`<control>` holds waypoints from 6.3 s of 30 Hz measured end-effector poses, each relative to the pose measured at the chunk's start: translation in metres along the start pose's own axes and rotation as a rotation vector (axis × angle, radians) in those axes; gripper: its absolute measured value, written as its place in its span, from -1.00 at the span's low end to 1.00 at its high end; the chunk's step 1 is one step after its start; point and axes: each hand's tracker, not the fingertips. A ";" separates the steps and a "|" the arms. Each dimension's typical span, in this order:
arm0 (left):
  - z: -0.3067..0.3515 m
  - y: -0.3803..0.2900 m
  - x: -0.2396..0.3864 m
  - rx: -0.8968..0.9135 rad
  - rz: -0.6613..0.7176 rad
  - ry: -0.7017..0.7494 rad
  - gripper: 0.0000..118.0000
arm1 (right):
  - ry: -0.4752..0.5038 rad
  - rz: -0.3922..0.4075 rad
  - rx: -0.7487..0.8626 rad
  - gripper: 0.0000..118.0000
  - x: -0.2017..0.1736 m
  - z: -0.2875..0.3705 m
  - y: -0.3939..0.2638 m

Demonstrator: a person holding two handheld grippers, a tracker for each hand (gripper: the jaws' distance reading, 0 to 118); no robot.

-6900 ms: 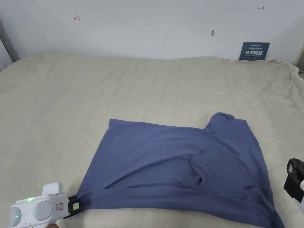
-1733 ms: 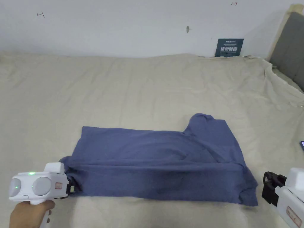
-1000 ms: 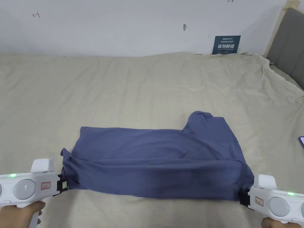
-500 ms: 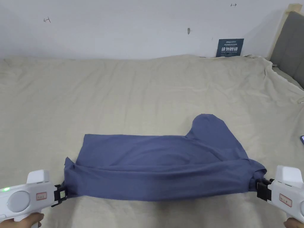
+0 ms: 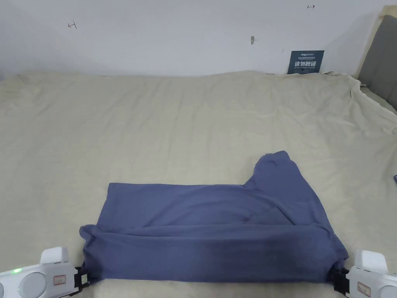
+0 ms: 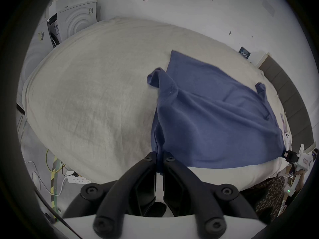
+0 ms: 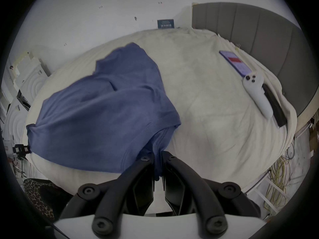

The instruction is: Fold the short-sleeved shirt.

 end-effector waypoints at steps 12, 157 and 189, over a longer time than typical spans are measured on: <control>0.024 0.009 0.016 0.063 -0.009 0.059 0.68 | -0.018 0.009 0.058 0.34 -0.021 0.051 0.020; -0.012 0.018 0.014 0.090 -0.115 0.027 -0.99 | 0.054 -0.063 0.044 -0.96 0.004 0.006 0.003; 0.134 0.057 0.078 0.644 -0.150 -0.079 -1.00 | 0.010 0.101 0.760 -1.00 -0.086 0.174 0.079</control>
